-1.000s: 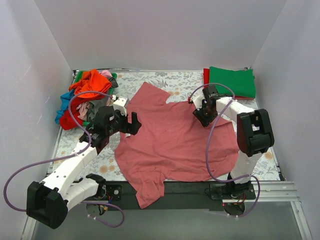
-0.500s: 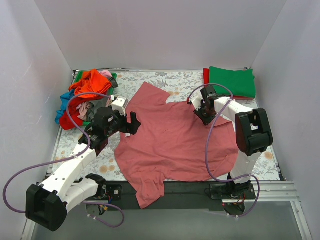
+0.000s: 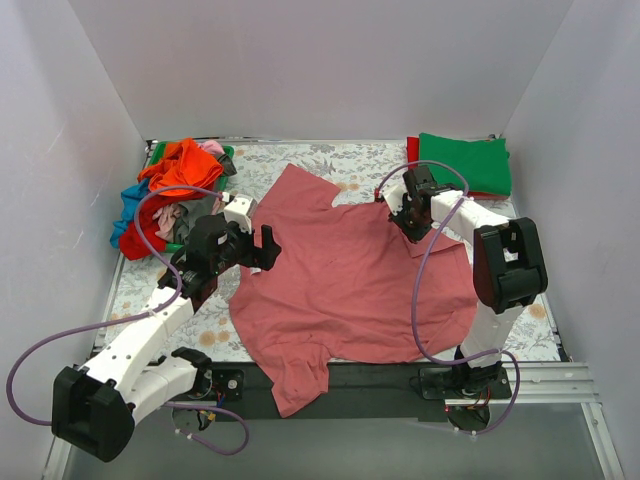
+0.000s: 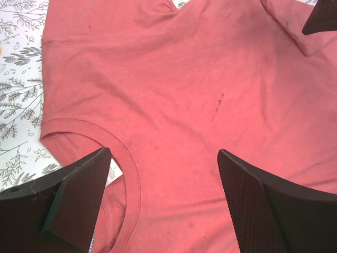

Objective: Fold and stack the t-shirts
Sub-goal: Flatten the tshirt out

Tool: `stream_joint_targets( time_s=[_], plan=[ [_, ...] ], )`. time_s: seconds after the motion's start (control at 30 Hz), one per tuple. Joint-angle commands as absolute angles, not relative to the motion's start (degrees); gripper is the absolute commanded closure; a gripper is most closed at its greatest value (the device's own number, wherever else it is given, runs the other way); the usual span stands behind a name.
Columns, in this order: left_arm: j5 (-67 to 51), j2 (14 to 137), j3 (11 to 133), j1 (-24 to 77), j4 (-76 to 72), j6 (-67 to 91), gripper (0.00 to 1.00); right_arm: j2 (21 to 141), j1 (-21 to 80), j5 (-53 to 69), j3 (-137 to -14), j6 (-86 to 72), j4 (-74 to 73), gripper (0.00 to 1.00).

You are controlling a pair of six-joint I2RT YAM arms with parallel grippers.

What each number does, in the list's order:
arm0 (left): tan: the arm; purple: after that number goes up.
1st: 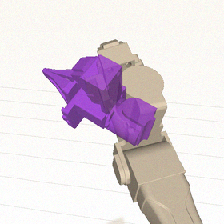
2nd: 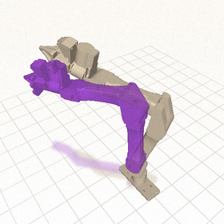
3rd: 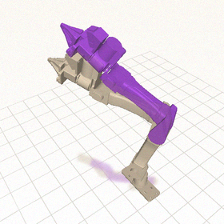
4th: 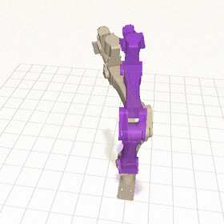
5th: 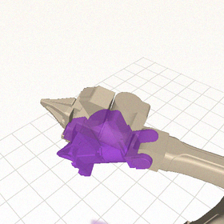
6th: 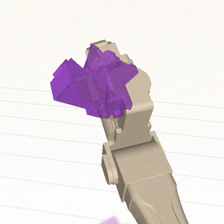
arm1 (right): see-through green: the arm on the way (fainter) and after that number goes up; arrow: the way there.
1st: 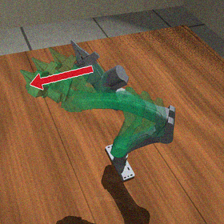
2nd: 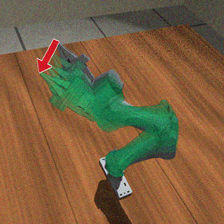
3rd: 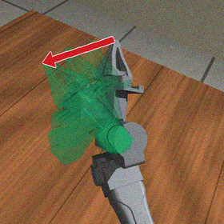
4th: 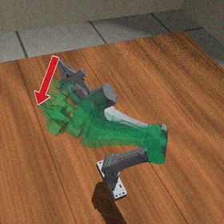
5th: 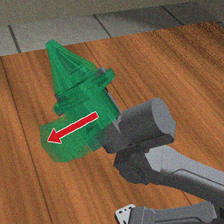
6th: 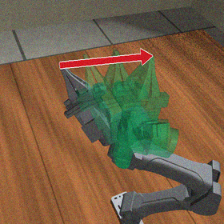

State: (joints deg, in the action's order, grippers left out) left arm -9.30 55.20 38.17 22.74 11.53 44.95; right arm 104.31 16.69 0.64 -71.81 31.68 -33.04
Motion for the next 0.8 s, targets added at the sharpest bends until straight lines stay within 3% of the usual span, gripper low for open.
stream_joint_targets(
  time_s=[0.0, 0.17, 0.3, 0.4, 0.63, 0.77],
  plan=[
    [-8.0, 55.2, 37.9, 22.9, 10.5, 44.6, 0.18, 102.3, 16.4, 2.7, -73.1, 31.3, -33.4, 0.94],
    [-7.6, 55.1, 37.9, 22.9, 10.5, 44.6, 0.18, 103.4, 16.3, 3.1, -72.5, 31.1, -33.4, 0.76],
    [-7.4, 55.2, 37.9, 22.9, 10.6, 44.6, 0.18, 104.9, 16.4, 2.8, -72.2, 30.9, -33.4, 0.70],
    [-7.4, 55.2, 37.8, 22.9, 10.7, 44.6, 0.18, 106.0, 16.3, 2.4, -72.3, 30.8, -33.4, 0.72],
    [-7.3, 55.1, 37.8, 22.9, 10.7, 44.6, 0.18, 105.5, 16.4, 2.0, -72.5, 30.8, -33.4, 0.97],
    [-7.2, 55.1, 37.9, 22.9, 10.7, 44.6, 0.18, 103.8, 16.3, 1.6, -72.9, 30.8, -33.4, 0.99]
  ],
)
